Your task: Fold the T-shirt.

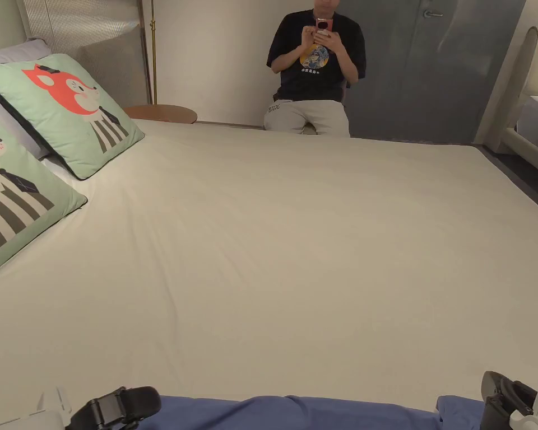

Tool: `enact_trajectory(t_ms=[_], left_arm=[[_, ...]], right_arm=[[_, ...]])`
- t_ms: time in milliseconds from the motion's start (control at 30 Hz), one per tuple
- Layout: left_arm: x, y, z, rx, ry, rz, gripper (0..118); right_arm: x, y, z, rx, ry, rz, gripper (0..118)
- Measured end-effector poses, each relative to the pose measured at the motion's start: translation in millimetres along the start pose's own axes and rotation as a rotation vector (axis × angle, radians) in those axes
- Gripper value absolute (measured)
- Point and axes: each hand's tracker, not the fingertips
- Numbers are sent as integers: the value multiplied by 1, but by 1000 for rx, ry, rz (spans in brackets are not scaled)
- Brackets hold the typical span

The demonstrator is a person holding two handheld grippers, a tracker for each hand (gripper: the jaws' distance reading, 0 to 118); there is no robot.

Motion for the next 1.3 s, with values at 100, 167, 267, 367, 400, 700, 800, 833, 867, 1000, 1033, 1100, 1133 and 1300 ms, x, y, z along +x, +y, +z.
enact_trajectory(t_ms=[100,167,267,367,400,700,800,833,867,1000,1033,1100,1133,1300], left_arm=[[0,0,-6,-29,-10,21,70],[2,-6,-14,-49,124,-47,22],[-42,15,-11,-27,82,-24,11],[-26,11,0,-13,90,-40,10],[-23,12,6,-7,110,-67,10],[-22,43,83,162,280,-105,10],[-12,40,80,137,181,-169,10],[0,38,72,124,153,-189,10],[13,35,61,103,126,-217,10],[50,17,4,-13,106,-330,10],[68,0,-18,-48,119,-358,10],[77,-17,-51,-100,137,-403,10],[79,-24,-68,-129,164,-426,10],[90,-79,-134,-215,303,-501,11]], right_arm=[[-2,1,-2,2,9,14,1],[-16,1,4,5,16,17,1],[-18,2,5,11,17,25,1],[-16,5,7,19,15,33,1],[-18,8,9,20,17,37,1],[-22,4,13,27,30,31,1],[-25,0,10,13,57,21,1],[-26,-1,10,10,65,19,1],[-27,-2,11,10,73,19,1],[-25,-3,17,21,92,23,1],[-22,-3,20,24,91,18,1],[-14,-3,25,35,94,2,1],[-10,-3,28,39,87,-1,1],[10,-2,42,66,55,-18,1]])
